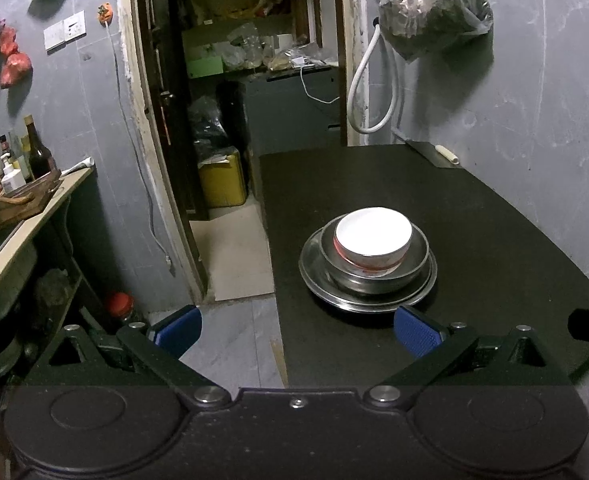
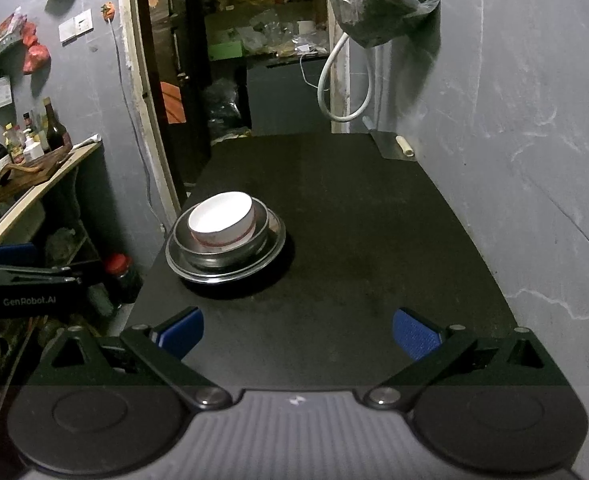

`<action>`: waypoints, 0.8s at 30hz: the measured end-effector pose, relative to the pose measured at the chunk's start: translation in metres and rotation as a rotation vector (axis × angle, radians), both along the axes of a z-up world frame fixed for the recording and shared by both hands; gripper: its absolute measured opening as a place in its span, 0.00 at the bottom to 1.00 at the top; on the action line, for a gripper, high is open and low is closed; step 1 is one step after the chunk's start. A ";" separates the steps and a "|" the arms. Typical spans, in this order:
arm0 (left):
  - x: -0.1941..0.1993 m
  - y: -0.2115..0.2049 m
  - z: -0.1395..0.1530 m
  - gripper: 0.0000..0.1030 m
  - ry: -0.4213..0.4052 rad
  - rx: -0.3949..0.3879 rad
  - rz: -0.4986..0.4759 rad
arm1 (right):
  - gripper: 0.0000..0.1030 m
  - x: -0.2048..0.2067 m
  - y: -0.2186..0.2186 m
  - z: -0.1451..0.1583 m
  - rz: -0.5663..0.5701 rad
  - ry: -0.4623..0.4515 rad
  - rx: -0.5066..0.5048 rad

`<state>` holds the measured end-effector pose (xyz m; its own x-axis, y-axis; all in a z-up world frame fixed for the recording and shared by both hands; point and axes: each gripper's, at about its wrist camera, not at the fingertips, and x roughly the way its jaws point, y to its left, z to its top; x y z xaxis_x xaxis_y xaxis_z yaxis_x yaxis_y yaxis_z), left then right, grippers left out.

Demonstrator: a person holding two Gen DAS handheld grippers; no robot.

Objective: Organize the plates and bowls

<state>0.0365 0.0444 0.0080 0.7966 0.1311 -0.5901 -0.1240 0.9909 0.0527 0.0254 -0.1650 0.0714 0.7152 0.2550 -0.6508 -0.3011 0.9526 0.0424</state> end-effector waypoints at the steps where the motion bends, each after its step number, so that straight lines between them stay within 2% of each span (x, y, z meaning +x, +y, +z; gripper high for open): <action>1: 0.000 0.000 0.000 0.99 0.002 0.000 0.002 | 1.00 0.001 0.000 -0.001 0.003 0.003 -0.001; 8: 0.003 0.000 -0.003 0.99 0.024 0.005 0.008 | 1.00 0.004 0.003 -0.004 0.011 0.027 0.001; 24: 0.001 -0.001 -0.002 0.99 0.017 0.008 0.006 | 1.00 0.004 0.001 -0.004 0.009 0.021 0.003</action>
